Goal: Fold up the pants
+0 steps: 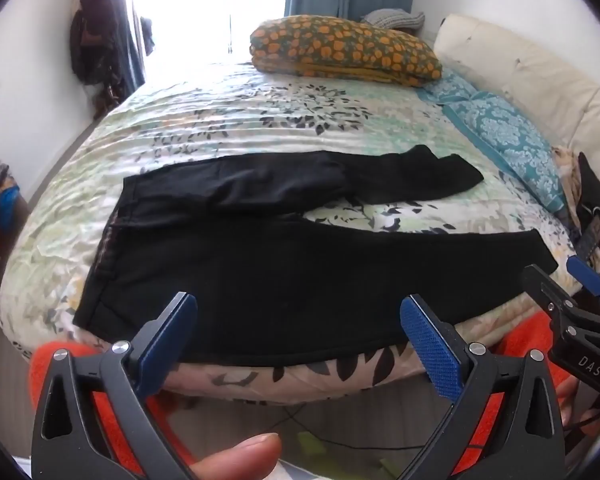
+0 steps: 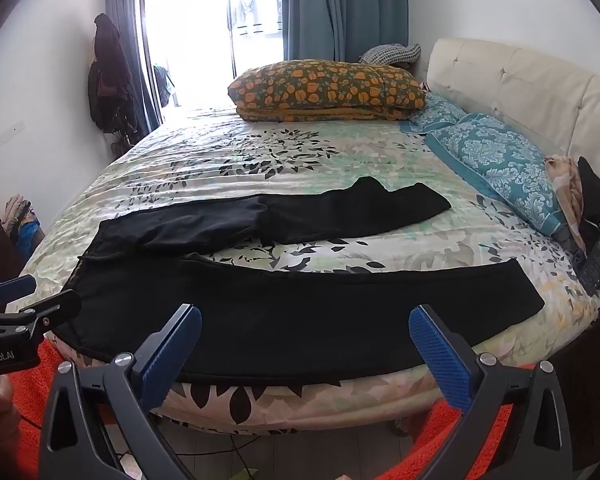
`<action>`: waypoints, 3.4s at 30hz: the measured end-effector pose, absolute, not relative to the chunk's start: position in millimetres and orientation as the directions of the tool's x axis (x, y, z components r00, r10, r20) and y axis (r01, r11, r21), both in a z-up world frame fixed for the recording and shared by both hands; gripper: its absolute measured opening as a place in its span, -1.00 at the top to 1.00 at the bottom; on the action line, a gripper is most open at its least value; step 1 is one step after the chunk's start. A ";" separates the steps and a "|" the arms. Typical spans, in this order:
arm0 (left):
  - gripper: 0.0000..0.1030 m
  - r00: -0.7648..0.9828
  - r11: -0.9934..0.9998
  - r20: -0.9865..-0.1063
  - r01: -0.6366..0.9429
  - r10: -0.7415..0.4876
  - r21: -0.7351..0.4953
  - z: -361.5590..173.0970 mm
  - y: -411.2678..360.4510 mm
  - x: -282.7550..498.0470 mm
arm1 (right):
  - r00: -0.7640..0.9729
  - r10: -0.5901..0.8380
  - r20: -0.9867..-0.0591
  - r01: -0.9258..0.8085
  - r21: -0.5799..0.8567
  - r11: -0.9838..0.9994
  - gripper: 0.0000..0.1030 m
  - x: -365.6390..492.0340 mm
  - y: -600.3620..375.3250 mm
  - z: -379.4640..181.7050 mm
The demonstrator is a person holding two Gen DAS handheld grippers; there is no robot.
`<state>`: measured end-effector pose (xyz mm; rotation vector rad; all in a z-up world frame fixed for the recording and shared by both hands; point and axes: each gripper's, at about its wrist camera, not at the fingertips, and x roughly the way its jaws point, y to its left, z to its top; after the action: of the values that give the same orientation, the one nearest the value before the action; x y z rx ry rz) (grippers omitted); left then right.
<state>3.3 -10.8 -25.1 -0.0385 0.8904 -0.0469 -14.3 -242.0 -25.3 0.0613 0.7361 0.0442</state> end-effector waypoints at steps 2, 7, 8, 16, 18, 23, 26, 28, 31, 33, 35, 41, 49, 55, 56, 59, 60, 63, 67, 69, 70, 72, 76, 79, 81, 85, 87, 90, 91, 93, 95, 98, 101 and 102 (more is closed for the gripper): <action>-0.98 0.616 0.998 -0.786 0.021 -0.058 -0.058 -28.1 -9.4 4.0 | 0.740 0.071 -0.669 -0.018 0.087 0.996 -1.00 -13.4 -243.3 -25.7; -0.98 0.620 0.999 -0.784 0.008 -0.033 -0.036 -28.2 -6.9 5.4 | 0.734 0.068 -0.675 -0.025 0.073 0.997 -1.00 -11.6 -236.8 -22.6; -0.98 0.621 0.999 -0.783 0.007 -0.032 -0.035 -28.5 -5.6 5.5 | 0.734 0.067 -0.676 -0.027 0.069 0.997 -1.00 -11.4 -236.0 -22.8; -0.98 0.612 1.000 -0.791 0.007 -0.014 -0.013 -31.1 -4.4 5.6 | 0.724 0.075 -0.686 -0.038 0.068 0.997 -1.00 -10.5 -230.7 -24.6; -0.98 0.612 1.000 -0.791 0.007 -0.010 -0.007 -31.1 -4.2 5.6 | 0.724 0.074 -0.686 -0.039 0.067 0.997 -1.00 -10.9 -234.6 -26.9; -0.98 0.612 1.000 -0.791 0.004 0.008 0.013 -31.7 -6.5 5.5 | 0.718 0.079 -0.691 -0.039 0.074 0.997 -1.00 -9.4 -234.9 -27.7; -0.98 0.607 1.000 -0.795 0.004 0.014 0.020 -33.1 -6.2 6.0 | 0.716 0.078 -0.694 -0.042 0.068 0.997 -1.00 -9.8 -232.3 -30.3; -0.98 0.605 1.000 -0.796 0.002 0.021 0.028 -33.6 -7.1 6.6 | 0.712 0.079 -0.698 -0.045 0.066 0.997 -1.00 -9.3 -231.4 -31.4; -0.98 0.602 0.999 -0.798 0.001 0.032 0.040 -34.9 -8.1 7.5 | 0.705 0.082 -0.705 -0.050 0.066 0.997 -1.00 -8.3 -230.8 -33.9; -0.98 0.599 0.999 -0.800 -0.001 0.035 0.043 -36.3 -7.7 8.4 | 0.702 0.083 -0.707 -0.055 0.063 0.997 -1.00 -8.7 -229.6 -35.8; -0.98 0.595 0.999 -0.803 -0.002 0.041 0.050 -37.4 -6.9 8.8 | 0.699 0.085 -0.710 -0.058 0.062 0.996 -1.00 -8.1 -228.0 -37.1; -0.98 0.588 0.998 -0.807 -0.009 0.057 0.064 -39.4 -7.3 10.7 | 0.693 0.090 -0.716 -0.066 0.061 0.996 -1.00 -6.5 -225.6 -39.6; -0.98 0.578 0.996 -0.812 -0.009 0.077 0.088 -43.1 -8.5 12.9 | 0.676 0.095 -0.731 -0.077 0.058 0.995 -1.00 -3.7 -222.6 -45.9; -0.98 0.556 0.999 -0.830 -0.006 0.044 0.049 -45.9 -5.7 15.5 | 0.665 0.069 -0.743 -0.071 0.029 0.997 -1.00 1.6 -219.1 -45.1; -0.98 0.551 0.999 -0.833 -0.008 0.040 0.043 -46.9 -5.8 16.4 | 0.662 0.049 -0.748 -0.062 0.011 0.998 -1.00 4.1 -219.3 -45.0; -0.98 0.542 0.999 -0.839 -0.012 0.048 0.050 -51.0 -6.1 18.4 | 0.639 -0.016 -0.769 -0.021 -0.039 0.999 -1.00 14.4 -221.0 -45.8; -0.98 0.540 0.999 -0.840 -0.012 0.051 0.053 -52.0 -6.5 19.7 | 0.638 -0.025 -0.770 -0.018 -0.047 0.999 -1.00 18.3 -221.8 -45.7; -0.98 0.538 0.998 -0.841 -0.015 0.058 0.060 -53.0 -7.7 25.3 | 0.641 -0.064 -0.765 -0.018 -0.098 0.995 -1.00 29.4 -221.4 -44.1; -0.98 0.549 0.997 -0.833 -0.025 0.070 0.067 -50.8 -7.0 31.2 | 0.650 -0.089 -0.755 -0.029 -0.141 0.990 -1.00 40.3 -215.3 -39.6; -0.98 0.549 0.997 -0.832 -0.031 0.079 0.074 -51.6 -5.9 33.8 | 0.657 -0.099 -0.748 -0.037 -0.163 0.986 -1.00 44.6 -211.8 -38.2; -0.98 0.546 0.996 -0.833 -0.035 0.083 0.076 -52.6 -5.3 35.3 | 0.660 -0.104 -0.744 -0.040 -0.173 0.984 -1.00 47.1 -210.0 -37.7; -0.98 0.539 0.996 -0.838 -0.040 0.089 0.080 -55.1 -3.1 38.3 | 0.664 -0.109 -0.739 -0.043 -0.184 0.982 -1.00 51.8 -207.9 -36.8; -0.98 0.525 0.995 -0.845 -0.051 0.104 0.091 -58.9 -1.9 43.9 | 0.670 -0.132 -0.731 -0.040 -0.213 0.976 -1.00 62.5 -205.1 -35.5; -0.98 0.522 0.994 -0.846 -0.060 0.113 0.096 -59.6 -3.4 48.1 | 0.675 -0.140 -0.725 -0.046 -0.230 0.972 -1.00 70.3 -202.4 -33.5; -0.98 0.523 0.993 -0.844 -0.065 0.118 0.098 -59.3 -3.5 50.3 | 0.683 -0.145 -0.716 -0.051 -0.245 0.968 -1.00 74.2 -199.7 -32.0; -0.98 0.523 0.992 -0.842 -0.073 0.129 0.106 -60.4 -1.7 55.0 | 0.687 -0.121 -0.717 -0.073 -0.233 0.970 -1.00 80.7 -199.2 -32.6; -0.98 0.521 0.991 -0.843 -0.080 0.135 0.109 -62.3 0.9 61.3 | 0.672 -0.066 -0.738 -0.105 -0.184 0.977 -1.00 85.9 -204.0 -38.0; -0.98 0.524 0.988 -0.838 -0.098 0.151 0.117 -64.9 4.4 78.5 | 0.640 0.024 -0.768 -0.164 -0.107 0.981 -1.00 96.1 -214.9 -51.9; -0.98 0.525 0.988 -0.837 -0.105 0.152 0.114 -65.3 5.2 85.4 | 0.635 0.042 -0.771 -0.178 -0.093 0.980 -1.00 99.5 -218.3 -55.5; -0.98 0.526 0.989 -0.839 -0.115 0.139 0.092 -65.7 4.0 102.9 | 0.633 0.069 -0.771 -0.202 -0.077 0.976 -1.00 106.2 -221.8 -61.1; -0.98 0.531 0.993 -0.841 -0.110 0.103 0.052 -65.5 -1.9 123.1 | 0.631 0.120 -0.766 -0.239 -0.045 0.970 -1.00 116.1 -224.1 -62.4; -0.98 0.539 0.994 -0.838 -0.108 0.080 0.025 -65.2 -10.7 154.0 | 0.610 0.246 -0.753 -0.285 0.081 0.955 -1.00 152.7 -241.8 -64.1; -0.98 0.556 0.991 -0.826 -0.130 0.097 0.029 -66.4 -11.4 177.8 | 0.604 0.216 -0.767 -0.227 0.094 0.969 -1.00 219.2 -295.5 -81.3; -0.98 0.558 0.990 -0.822 -0.139 0.109 0.036 -69.0 -10.0 183.0 | 0.606 0.172 -0.777 -0.174 0.081 0.981 -1.00 247.3 -321.3 -89.8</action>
<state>183.0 -10.0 -69.0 -0.0337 0.9674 0.1457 247.3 -321.3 -89.8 -0.0027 0.8981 0.2002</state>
